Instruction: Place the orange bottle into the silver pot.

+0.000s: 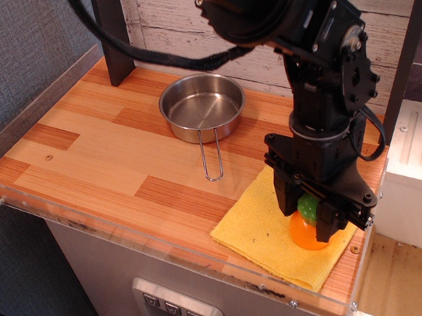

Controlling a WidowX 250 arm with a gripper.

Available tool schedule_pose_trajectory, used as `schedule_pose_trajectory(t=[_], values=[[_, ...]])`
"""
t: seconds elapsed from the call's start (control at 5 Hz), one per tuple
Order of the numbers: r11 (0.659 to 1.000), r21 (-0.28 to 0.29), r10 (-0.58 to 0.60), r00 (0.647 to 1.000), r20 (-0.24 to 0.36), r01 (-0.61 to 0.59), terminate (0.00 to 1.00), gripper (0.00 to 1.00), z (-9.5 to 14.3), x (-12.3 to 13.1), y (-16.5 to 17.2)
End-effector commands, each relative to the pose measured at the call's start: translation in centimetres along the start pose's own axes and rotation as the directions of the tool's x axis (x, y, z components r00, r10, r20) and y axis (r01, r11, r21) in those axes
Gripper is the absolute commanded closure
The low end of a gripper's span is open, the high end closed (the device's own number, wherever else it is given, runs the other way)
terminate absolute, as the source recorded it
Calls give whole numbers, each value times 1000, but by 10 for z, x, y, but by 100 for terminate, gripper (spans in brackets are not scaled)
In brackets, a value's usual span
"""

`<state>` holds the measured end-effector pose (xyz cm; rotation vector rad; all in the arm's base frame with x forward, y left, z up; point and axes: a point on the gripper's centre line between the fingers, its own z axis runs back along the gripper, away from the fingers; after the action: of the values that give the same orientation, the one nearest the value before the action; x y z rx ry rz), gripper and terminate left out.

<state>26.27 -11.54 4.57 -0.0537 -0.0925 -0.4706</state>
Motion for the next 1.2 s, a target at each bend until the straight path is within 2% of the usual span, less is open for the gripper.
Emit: schedule_pose_trajectory(t=[0.0,0.2,0.4,0.6,1.0], values=[[991,-2,133,971,196,-136,0,100,81,2,57],[964,12,258,949,181,-265,0,100,78,6,114],[940,20,333,931,148,-339,0,100,56,12,154],[925,24,373,919,127,-379,0,100,38,21,176],[924,43,372,920,126,-379,0,100,31,33,183]])
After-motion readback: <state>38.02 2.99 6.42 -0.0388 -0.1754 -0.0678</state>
